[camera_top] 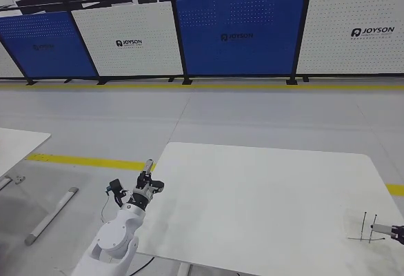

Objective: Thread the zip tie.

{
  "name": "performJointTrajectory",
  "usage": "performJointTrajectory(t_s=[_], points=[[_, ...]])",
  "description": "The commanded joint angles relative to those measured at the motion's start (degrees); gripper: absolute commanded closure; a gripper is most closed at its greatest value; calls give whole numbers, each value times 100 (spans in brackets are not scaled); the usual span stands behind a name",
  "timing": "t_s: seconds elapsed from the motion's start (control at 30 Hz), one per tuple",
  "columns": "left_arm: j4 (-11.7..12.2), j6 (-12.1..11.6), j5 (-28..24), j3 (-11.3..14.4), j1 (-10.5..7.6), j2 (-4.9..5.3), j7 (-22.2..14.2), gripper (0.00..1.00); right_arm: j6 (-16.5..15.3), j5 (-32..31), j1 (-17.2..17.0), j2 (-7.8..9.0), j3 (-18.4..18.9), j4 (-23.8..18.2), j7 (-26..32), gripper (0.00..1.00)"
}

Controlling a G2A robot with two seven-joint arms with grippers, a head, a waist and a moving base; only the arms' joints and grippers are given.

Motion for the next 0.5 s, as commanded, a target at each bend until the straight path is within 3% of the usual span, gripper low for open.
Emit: performJointTrajectory(t_s=[0.0,0.13,0.3,0.47], points=[[0,0,0,0,0,0,0,0,0,0,0,0,0,0,0,0],[0,0,0,0,0,0,0,0,-79,-216,106,6,-159,70,104,0],[0,0,0,0,0,0,0,0,144,-300,341,18,-351,130,213,0],[0,0,0,0,0,0,0,0,134,-369,408,29,-447,123,213,0]])
